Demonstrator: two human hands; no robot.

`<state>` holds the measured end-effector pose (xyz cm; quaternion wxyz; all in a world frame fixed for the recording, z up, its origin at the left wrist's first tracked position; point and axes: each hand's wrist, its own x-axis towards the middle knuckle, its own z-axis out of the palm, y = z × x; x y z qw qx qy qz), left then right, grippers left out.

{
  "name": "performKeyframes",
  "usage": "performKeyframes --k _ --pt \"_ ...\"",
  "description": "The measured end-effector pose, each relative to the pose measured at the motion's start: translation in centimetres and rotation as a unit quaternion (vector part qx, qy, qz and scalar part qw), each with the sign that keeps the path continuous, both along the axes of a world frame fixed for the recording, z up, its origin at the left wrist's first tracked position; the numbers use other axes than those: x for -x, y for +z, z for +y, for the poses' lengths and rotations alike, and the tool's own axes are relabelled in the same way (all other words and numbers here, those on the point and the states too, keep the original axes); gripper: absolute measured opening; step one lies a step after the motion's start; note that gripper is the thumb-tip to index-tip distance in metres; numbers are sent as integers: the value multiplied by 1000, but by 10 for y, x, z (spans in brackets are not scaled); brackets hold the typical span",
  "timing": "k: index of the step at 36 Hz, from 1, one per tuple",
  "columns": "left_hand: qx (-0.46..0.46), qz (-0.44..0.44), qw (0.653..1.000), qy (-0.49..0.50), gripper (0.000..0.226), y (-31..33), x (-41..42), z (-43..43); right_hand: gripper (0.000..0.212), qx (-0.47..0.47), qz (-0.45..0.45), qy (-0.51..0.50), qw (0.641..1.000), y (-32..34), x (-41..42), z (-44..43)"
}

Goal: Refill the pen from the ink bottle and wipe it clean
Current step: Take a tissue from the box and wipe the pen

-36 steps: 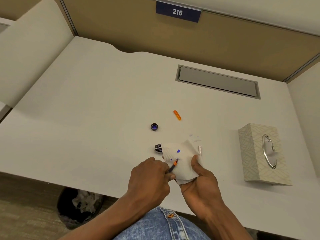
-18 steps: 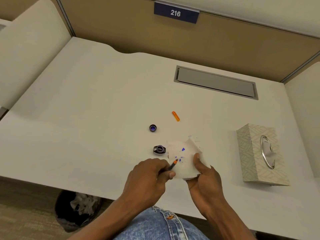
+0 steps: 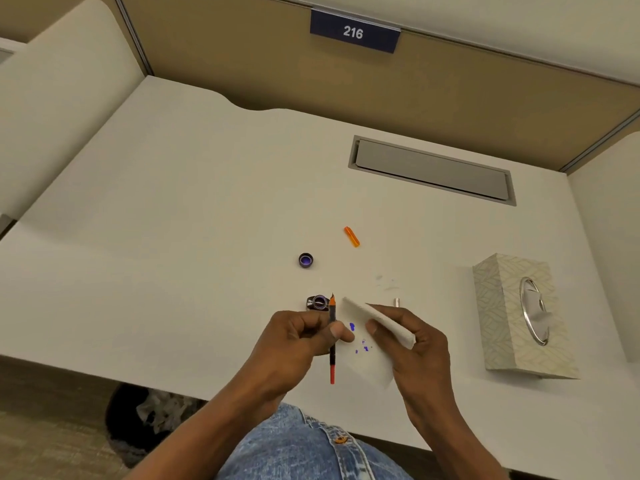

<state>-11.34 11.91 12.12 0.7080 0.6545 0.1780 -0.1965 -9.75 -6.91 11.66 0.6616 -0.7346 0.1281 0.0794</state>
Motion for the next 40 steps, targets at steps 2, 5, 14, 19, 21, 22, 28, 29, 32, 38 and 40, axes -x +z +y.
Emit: performKeyframes --k 2,5,14,19,21,22,28,29,32,38,40 --pt "9 17 1000 17 19 1 -1 -1 31 -3 -15 16 1000 0 -1 -1" --pt "25 25 998 47 18 0 -3 -3 30 4 -65 47 997 -5 -2 -5" --pt "10 2 993 117 19 -3 -7 -1 47 -13 -115 105 988 -21 4 -10" --pt "9 -7 992 127 23 2 -9 0 49 -61 -59 119 989 -20 7 -8" --pt "23 0 991 131 23 5 -10 1 56 -38 -66 121 990 -20 5 -9" --pt "28 4 990 136 22 6 -11 1 58 -28 -71 117 990 -20 4 -9" --pt "3 3 989 146 24 6 -14 5 41 -17 -81 96 992 -12 -1 -14" --pt "-13 -3 990 140 25 6 -14 6 34 -26 -81 92 992 -8 -1 -15" --pt "-85 -22 987 131 27 8 -15 8 12 -8 -85 75 993 -2 -4 -14" --pt "-207 -75 970 106 24 26 -15 12 19 120 -53 17 991 -6 -13 -9" --pt "-176 -83 979 60 29 30 -14 10 38 129 -41 4 991 -5 -14 -7"
